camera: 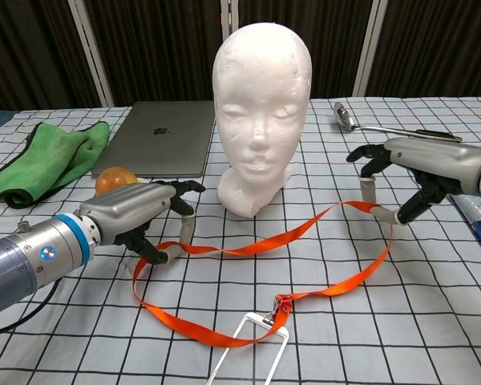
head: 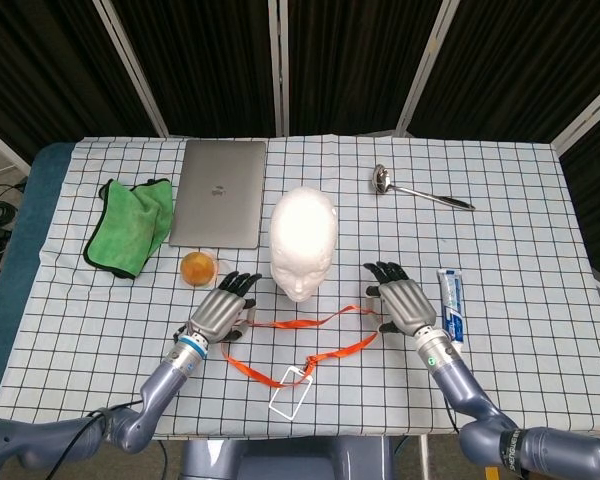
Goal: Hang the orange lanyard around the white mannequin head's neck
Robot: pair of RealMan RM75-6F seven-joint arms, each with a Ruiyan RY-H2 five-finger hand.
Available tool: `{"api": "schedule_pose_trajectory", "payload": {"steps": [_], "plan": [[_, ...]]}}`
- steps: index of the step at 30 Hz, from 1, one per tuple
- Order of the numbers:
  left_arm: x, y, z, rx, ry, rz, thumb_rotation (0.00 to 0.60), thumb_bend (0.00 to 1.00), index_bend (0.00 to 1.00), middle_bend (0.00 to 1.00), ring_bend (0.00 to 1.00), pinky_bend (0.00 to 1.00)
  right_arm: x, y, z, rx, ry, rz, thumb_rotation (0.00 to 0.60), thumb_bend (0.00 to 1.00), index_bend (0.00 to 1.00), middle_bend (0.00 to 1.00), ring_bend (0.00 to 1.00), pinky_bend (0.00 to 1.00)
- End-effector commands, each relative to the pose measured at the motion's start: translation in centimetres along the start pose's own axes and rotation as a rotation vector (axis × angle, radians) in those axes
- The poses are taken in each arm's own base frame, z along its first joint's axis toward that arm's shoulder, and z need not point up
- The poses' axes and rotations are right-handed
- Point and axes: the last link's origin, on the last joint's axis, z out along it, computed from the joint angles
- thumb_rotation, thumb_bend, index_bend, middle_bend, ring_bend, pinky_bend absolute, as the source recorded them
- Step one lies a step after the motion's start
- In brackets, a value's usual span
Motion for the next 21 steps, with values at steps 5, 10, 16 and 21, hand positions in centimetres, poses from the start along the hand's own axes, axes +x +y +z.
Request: {"api": "schedule_pose_trajectory", "payload": {"steps": [5,10,16,21], "plan": [[1.7,-0.4,-1.7,-0.052,0.067,0.006,0.600,0.49,0.69,0.00,0.00,0.00,1.3,-0.6,-1.4,0.107,0.084,-0.044,0.600,0.45,0.71,0.10,0.00,0.00],[3.8,-0.9,-3.3,-0.086,0.132,-0.047,0.600,0.49,0.69,0.00,0.00,0.00,2.9,-1.5,-2.4,0.220,0.163,-0.088,0.600,0.45,0.72,0.11,0.00,0.00],[7.5,-1.6,-4.9,-0.102,0.262,-0.139,0.600,0.49,0.70,0.00,0.00,0.00,5.4,-2.9,-3.4,0.321,0.265,-0.063,0.600,0.45,0.72,0.11,0.00,0.00],[10.6,-2.1,-5.6,-0.084,0.328,-0.235,0.600,0.49,0.70,0.00,0.00,0.00,7.7,-4.2,-3.8,0.361,0.346,-0.025,0.600,0.45,0.72,0.11,0.00,0.00]]}}
